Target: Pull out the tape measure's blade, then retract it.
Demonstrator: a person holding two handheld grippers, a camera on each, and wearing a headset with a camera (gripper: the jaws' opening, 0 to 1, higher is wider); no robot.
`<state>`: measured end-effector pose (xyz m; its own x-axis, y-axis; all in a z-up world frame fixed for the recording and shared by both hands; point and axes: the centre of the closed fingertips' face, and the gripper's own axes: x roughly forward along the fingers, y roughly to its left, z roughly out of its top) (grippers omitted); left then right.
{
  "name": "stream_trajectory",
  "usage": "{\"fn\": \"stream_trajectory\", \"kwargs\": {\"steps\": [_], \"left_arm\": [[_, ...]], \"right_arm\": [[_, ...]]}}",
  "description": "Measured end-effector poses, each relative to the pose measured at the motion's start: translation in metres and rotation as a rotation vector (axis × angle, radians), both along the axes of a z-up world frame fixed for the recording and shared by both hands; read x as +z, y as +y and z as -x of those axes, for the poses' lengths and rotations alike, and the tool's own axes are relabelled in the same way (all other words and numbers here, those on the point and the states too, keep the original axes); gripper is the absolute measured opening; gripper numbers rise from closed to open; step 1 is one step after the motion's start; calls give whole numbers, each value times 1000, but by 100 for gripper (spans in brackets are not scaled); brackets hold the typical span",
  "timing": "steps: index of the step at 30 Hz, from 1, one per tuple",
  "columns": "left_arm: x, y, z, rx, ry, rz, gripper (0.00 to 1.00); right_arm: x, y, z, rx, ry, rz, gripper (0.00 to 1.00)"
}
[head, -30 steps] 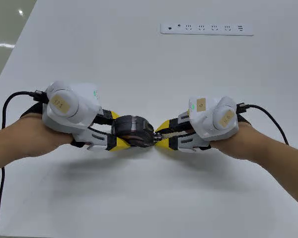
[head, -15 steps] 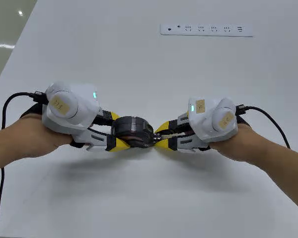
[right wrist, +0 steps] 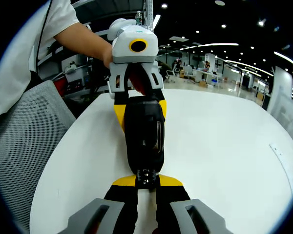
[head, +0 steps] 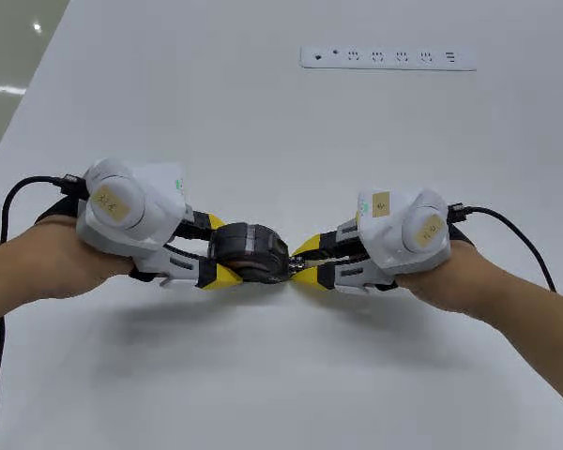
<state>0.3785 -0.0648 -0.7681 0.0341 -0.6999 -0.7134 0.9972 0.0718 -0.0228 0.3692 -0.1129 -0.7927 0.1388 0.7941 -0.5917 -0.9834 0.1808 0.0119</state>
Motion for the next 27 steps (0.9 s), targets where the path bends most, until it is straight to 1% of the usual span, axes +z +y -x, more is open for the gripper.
{"fn": "stream_trajectory", "kwargs": {"steps": [3,27], "left_arm": [[0,0,0,0,3,2,26],[0,-1,0,5,10,3,26]], "right_arm": [[0,-3,0,0,-6,4,10],[0,-31,2,-5,-11,35,10]]}}
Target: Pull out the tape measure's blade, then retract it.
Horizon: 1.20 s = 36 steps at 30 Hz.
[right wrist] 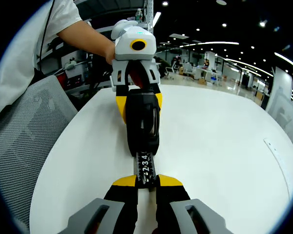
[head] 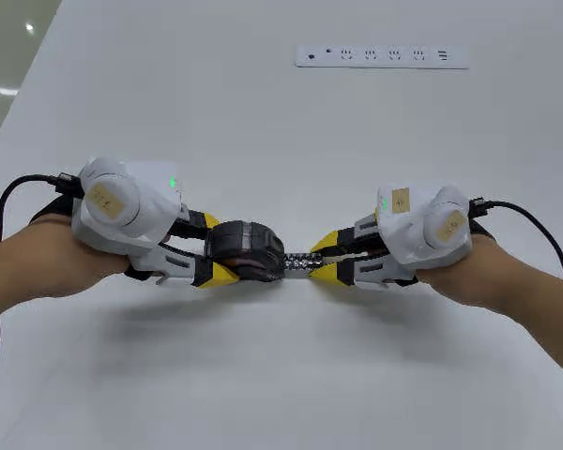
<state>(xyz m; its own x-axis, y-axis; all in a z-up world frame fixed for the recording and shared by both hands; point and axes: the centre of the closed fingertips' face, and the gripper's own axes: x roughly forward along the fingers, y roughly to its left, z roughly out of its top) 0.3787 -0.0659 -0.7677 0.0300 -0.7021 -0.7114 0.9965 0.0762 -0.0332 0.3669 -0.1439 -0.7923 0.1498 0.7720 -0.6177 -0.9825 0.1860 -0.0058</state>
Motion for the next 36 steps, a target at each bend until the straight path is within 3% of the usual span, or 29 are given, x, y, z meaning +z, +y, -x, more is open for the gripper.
{"fn": "stream_trajectory", "kwargs": {"steps": [36], "left_arm": [[0,-2,0,6,4,1,26]], "right_arm": [[2,-55,5,-36,8,69,10]]}}
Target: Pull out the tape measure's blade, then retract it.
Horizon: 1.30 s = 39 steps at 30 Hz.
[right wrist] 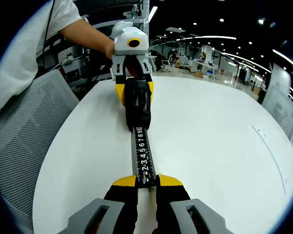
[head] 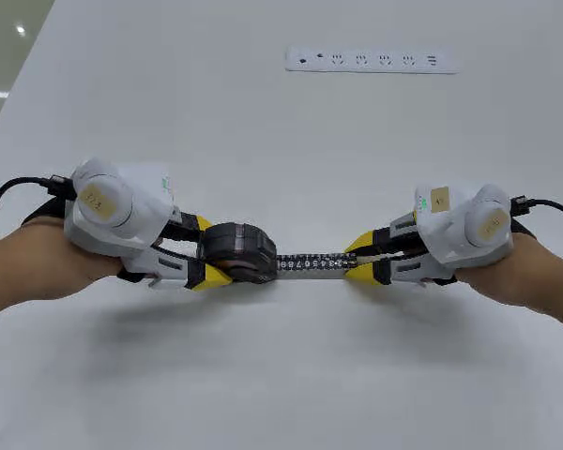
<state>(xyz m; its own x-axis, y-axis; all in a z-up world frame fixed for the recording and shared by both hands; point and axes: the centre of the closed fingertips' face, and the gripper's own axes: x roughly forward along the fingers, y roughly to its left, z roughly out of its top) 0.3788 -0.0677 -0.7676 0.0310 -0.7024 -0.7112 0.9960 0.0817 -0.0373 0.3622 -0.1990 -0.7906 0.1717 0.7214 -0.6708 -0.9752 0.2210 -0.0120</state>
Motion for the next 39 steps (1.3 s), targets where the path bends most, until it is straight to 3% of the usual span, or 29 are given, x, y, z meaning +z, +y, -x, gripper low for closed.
{"fn": "stream_trajectory", "kwargs": {"steps": [39], "left_arm": [[0,0,1,-2,-1,-4,27]], "right_arm": [[3,-50,14,-43,10,55,10]]}}
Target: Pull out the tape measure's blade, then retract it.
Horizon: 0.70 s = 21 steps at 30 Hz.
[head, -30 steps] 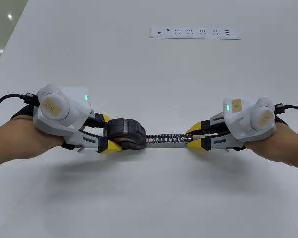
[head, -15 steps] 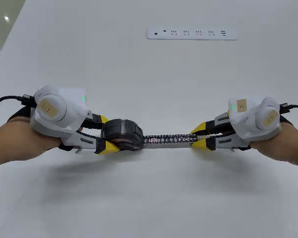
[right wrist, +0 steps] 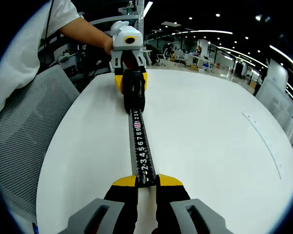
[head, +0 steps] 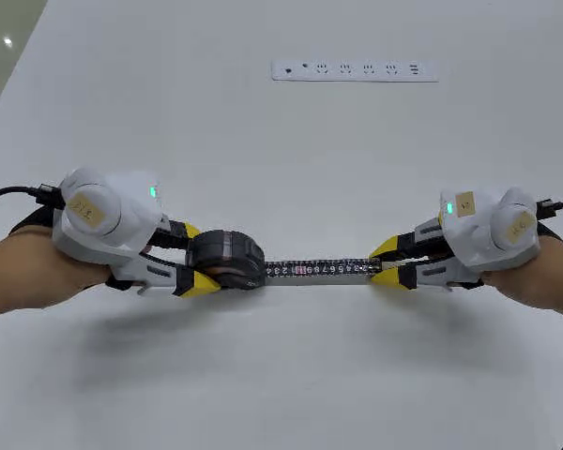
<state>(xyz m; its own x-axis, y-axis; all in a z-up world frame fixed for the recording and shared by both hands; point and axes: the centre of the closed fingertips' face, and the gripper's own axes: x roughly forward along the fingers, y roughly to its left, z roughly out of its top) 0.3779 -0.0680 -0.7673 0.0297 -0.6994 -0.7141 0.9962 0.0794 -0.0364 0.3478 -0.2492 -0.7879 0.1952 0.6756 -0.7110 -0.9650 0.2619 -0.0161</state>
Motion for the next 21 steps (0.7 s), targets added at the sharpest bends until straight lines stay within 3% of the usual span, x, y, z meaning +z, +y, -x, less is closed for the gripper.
{"fn": "stream_trajectory", "kwargs": {"steps": [21], "left_arm": [[0,0,0,-10,-1,-8,27]], "right_arm": [[-4,-30,4,-33,21,39,10]]}}
